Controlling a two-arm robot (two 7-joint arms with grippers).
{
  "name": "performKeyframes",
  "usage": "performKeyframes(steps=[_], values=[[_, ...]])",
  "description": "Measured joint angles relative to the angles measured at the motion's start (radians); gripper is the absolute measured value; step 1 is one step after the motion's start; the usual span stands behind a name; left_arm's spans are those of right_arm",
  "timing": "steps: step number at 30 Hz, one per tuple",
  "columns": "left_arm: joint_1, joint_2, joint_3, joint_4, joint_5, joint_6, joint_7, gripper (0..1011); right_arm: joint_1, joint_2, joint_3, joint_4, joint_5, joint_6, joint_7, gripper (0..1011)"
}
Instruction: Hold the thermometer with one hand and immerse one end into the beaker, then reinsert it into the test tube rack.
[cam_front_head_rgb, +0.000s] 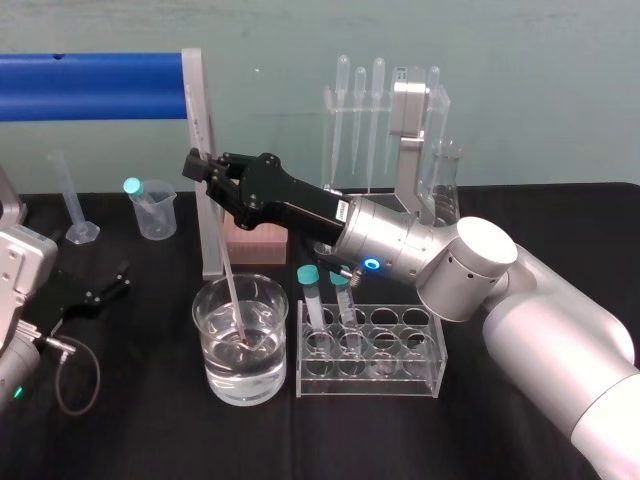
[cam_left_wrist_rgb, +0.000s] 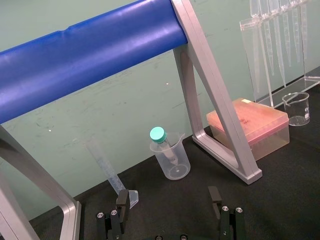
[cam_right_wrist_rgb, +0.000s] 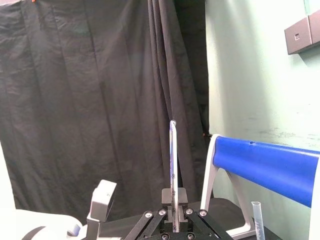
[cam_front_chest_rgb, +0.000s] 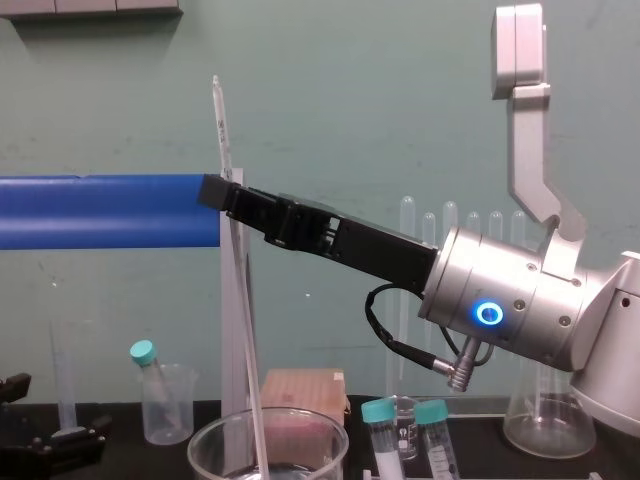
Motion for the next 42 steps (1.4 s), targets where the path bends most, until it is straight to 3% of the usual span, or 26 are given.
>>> performKeyframes(steps=[42], values=[[0.000,0.000,0.000,0.000,0.000,0.000,0.000,1008,0.000,0.000,0.000,0.000,0.000,0.000,0.000,56]])
